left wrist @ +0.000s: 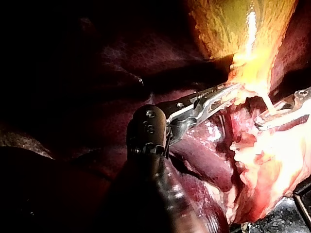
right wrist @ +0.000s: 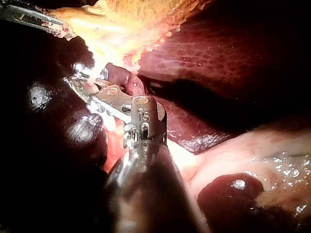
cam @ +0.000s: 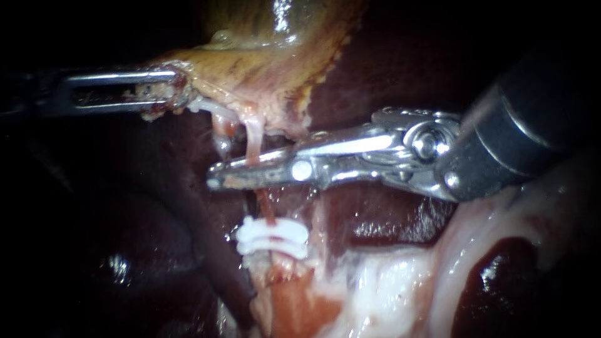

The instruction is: Going back third clip right tube

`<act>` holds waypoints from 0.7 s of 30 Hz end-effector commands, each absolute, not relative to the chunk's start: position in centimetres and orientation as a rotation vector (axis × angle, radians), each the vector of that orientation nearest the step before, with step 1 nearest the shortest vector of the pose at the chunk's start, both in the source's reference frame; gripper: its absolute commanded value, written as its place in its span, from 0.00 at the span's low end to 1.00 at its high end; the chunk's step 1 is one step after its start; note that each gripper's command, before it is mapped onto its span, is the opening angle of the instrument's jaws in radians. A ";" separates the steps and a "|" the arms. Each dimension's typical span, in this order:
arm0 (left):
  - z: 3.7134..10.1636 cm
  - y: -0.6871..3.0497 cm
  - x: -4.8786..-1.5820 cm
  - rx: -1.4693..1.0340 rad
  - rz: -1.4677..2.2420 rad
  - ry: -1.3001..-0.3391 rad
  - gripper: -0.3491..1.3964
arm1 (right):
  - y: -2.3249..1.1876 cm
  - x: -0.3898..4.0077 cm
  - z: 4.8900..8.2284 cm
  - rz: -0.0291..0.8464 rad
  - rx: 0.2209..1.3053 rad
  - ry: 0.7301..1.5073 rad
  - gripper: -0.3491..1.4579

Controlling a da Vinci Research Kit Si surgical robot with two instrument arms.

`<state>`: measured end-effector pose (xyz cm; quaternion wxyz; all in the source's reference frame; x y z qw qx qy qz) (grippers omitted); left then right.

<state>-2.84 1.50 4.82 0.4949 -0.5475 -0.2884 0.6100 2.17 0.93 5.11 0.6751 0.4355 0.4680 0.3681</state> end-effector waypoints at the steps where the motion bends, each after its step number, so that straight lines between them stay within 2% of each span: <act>1: 4.81 1.50 -2.84 -1.327 1.479 -0.699 0.00 | 0.93 2.17 5.12 0.830 0.976 1.053 0.00; 2: 4.81 1.50 -2.84 -1.327 1.479 -0.699 0.00 | 0.92 2.18 5.13 0.823 0.983 1.052 0.04; 4: 4.81 1.50 -2.84 -1.327 1.479 -0.699 0.00 | 0.91 2.21 5.16 0.818 0.986 1.051 0.23; 5: 4.81 1.50 -2.84 -1.327 1.479 -0.699 0.00 | 0.90 2.23 5.20 0.789 0.964 1.066 0.34; 6: 4.81 1.50 -2.84 -1.327 1.479 -0.699 0.00 | 0.89 2.25 5.23 0.779 0.955 1.071 0.38; 10: 4.81 1.50 -2.84 -1.327 1.479 -0.699 0.00 | 0.86 2.28 5.40 0.742 0.921 1.089 0.43; 13: 4.81 1.50 -2.84 -1.327 1.479 -0.699 0.00 | 0.86 2.26 5.56 0.670 0.864 1.113 0.44; 21: 4.81 1.49 -2.84 -1.327 1.479 -0.698 0.00 | 0.88 2.14 5.76 0.471 0.627 1.129 0.47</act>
